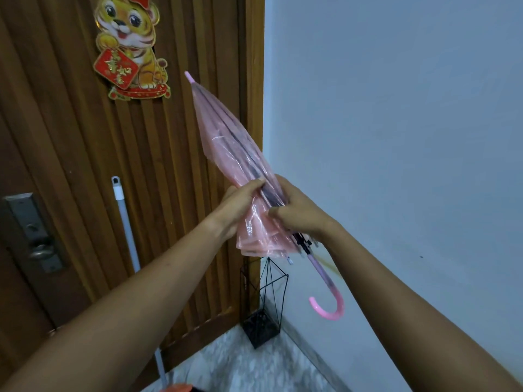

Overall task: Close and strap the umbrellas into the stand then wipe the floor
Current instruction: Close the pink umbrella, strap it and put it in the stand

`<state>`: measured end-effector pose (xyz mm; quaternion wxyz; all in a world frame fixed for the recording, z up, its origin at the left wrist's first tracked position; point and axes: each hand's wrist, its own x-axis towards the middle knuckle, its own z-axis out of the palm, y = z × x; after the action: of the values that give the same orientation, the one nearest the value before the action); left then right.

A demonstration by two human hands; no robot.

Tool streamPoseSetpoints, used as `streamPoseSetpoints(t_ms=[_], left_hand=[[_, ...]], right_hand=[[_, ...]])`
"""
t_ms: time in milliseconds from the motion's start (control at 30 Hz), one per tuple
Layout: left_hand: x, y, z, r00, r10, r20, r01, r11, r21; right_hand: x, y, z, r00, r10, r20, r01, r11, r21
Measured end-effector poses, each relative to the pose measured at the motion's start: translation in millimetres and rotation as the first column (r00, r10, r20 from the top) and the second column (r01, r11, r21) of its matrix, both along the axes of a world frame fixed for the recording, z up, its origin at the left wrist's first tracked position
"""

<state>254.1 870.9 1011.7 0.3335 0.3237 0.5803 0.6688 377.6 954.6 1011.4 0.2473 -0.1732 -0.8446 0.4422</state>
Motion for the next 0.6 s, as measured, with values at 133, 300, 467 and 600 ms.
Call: streamPoseSetpoints(t_ms=[133, 300, 467, 600], left_hand=[[9.0, -0.3, 14.6, 0.997, -0.071, 0.016, 0.071, 0.996, -0.058], [12.4, -12.5, 29.4, 0.967, -0.251, -0.045, 0.250, 0.968, -0.020], [9.8, -12.1, 26.6, 0.950, -0.310, -0.043, 0.299, 0.940, -0.167], [-1.4, -11.8, 9.7, 0.937, -0.203, -0.283, 0.113, 0.946, -0.304]], right_hand=[[-4.0, -4.4, -3.2, 1.000, 0.027, -0.005, -0.027, 0.999, 0.033], [-8.3, 6.2, -16.8, 0.997, 0.030, 0.064, -0.025, 0.998, -0.065], [-11.6, 17.5, -23.2, 0.985, -0.142, 0.095, 0.147, 0.988, -0.055], [-1.7, 26.7, -14.8, 0.991, -0.127, 0.041, 0.132, 0.975, -0.176]])
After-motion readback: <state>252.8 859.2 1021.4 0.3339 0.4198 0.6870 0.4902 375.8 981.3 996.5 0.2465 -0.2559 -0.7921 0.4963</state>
